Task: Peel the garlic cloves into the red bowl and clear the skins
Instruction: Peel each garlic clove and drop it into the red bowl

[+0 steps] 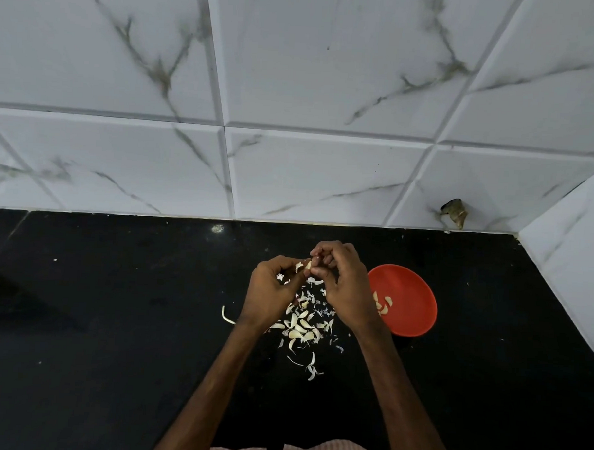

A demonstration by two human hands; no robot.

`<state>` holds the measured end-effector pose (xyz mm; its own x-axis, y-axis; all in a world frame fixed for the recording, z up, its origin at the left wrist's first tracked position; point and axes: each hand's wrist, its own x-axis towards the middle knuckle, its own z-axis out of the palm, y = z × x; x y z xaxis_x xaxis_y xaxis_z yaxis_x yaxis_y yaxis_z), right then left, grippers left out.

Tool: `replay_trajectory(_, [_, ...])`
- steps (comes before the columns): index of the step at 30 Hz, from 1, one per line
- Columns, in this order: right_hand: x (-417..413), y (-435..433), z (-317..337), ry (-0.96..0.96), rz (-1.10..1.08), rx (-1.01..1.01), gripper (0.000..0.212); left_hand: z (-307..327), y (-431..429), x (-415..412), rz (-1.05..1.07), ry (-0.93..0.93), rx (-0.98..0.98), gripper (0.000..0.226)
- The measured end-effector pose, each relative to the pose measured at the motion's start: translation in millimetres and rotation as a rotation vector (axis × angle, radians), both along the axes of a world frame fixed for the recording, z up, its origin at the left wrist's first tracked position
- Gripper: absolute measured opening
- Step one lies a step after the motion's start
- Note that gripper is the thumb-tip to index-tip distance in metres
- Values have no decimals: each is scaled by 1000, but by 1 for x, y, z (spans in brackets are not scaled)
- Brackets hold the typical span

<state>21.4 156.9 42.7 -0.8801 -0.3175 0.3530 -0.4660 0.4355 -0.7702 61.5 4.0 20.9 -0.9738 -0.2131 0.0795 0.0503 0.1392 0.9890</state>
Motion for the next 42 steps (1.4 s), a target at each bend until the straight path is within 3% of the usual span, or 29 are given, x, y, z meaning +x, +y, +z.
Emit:
replay_trajectory(5, [-2, 2, -4, 0, -8, 67, 46, 1, 0, 1, -10, 13, -117, 20])
replay_trajectory(26, [-7, 2, 2, -43, -24, 62, 35, 2, -3, -1, -26, -47, -89, 17])
replay_trajectory(34, [-9, 0, 8, -55, 101, 222, 33, -1, -3, -1, -56, -60, -86, 17])
replay_trajectory(38, [-6, 0, 6, -52, 103, 269, 28, -1, -2, -1, -78, -53, -29, 17])
replay_trajectory(42, [-4, -2, 4, -3, 78, 302, 33, -4, -4, 0, -133, -96, 212, 21])
